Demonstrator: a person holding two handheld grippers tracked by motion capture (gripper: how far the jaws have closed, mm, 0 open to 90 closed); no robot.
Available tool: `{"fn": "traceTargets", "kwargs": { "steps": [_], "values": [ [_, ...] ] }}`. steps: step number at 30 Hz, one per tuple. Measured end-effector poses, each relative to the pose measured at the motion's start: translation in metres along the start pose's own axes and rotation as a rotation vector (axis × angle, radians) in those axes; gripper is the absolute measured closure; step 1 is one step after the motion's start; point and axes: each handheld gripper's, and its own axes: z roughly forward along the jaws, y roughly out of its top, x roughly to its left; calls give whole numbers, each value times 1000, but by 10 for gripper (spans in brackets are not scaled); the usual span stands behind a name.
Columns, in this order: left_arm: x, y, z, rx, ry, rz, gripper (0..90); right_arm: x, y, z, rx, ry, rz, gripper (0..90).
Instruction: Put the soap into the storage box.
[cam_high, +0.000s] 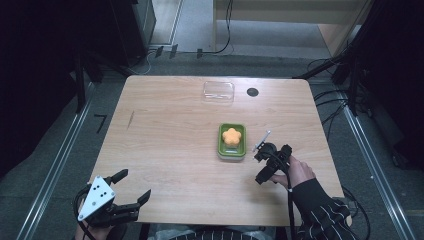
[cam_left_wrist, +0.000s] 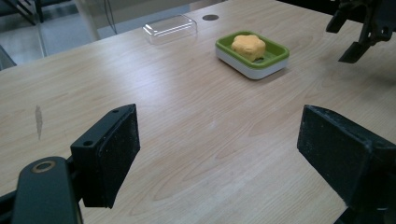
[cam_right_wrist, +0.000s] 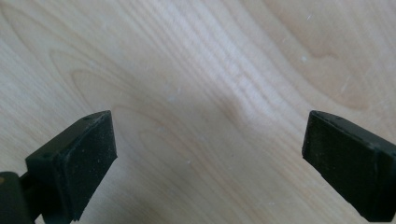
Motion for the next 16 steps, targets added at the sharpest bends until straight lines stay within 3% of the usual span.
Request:
{"fn": "traceTargets", "kwargs": {
  "steps": [11,14,16],
  "values": [
    [0,2,3,4,-6,5,136,11,-30,9,19,31,19,49],
    [-1,2,3,4,-7,8,136,10,-32,7,12,30,15,49],
    [-1,2,3,7,-4,4,136,8,-30,2,-29,25,8,59]
  ]
}}
